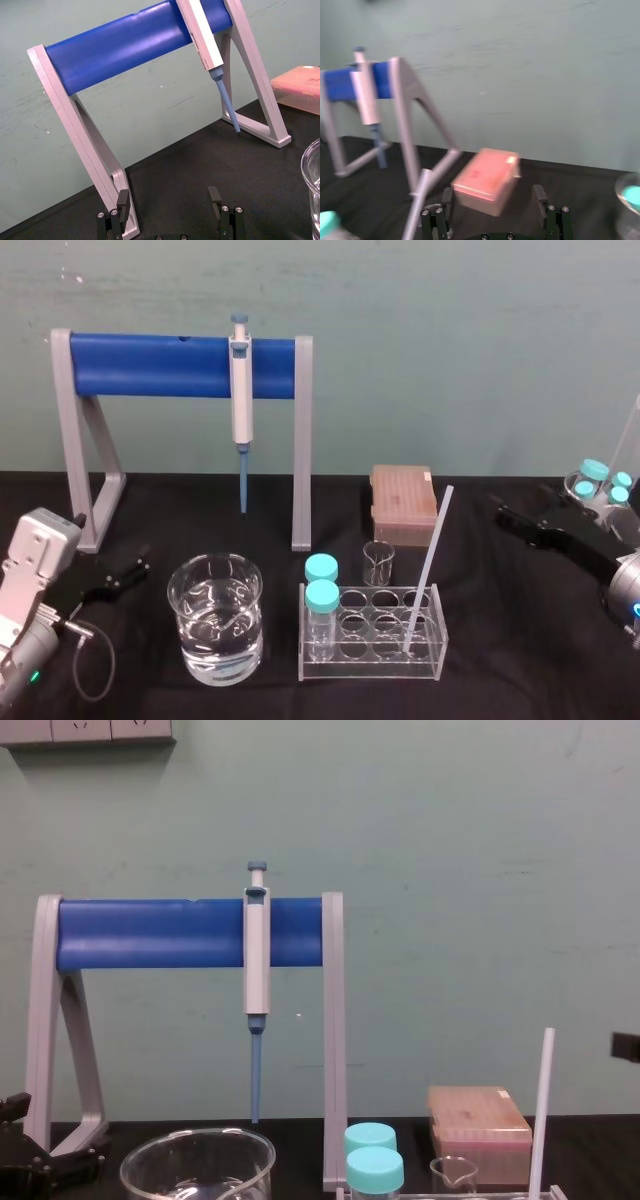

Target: Pick up the stirring rod with one hand, then place it down.

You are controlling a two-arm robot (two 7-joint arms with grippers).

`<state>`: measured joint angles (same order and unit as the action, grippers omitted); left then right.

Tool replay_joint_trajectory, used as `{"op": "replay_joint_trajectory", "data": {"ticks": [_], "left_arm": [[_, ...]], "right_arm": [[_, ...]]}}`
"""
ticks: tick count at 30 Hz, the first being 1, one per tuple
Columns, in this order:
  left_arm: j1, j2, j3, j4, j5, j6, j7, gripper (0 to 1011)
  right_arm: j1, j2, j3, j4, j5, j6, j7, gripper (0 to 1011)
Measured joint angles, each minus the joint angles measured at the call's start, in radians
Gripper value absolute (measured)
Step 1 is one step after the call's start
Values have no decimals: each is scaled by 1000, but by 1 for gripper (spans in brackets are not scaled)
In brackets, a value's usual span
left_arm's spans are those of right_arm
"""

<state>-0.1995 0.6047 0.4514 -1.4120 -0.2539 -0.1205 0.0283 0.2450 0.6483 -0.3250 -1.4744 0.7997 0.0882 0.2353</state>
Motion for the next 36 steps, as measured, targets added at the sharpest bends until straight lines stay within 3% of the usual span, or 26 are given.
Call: {"op": "replay_joint_trajectory", "data": {"ticks": [5,9,15,19,36], "left_arm": [[0,0,0,0,0,0,0,1005],[0,0,0,0,0,0,0,1005],[0,0,0,0,0,0,0,1005],[0,0,0,0,0,0,0,1005],[0,0,0,0,0,0,0,1005]], "right_arm": [[-28,-34,-1,-6,-79,-36,-114,1000],[-32,-89,-35,28,-183,-87,-201,1000],[-25,-143,-64,77,-260,-113,-251,1000],[-24,-157,-67,91,-282,-114,-265,1000],[-22,-154,-68,89,-278,-114,-263,1000]]}}
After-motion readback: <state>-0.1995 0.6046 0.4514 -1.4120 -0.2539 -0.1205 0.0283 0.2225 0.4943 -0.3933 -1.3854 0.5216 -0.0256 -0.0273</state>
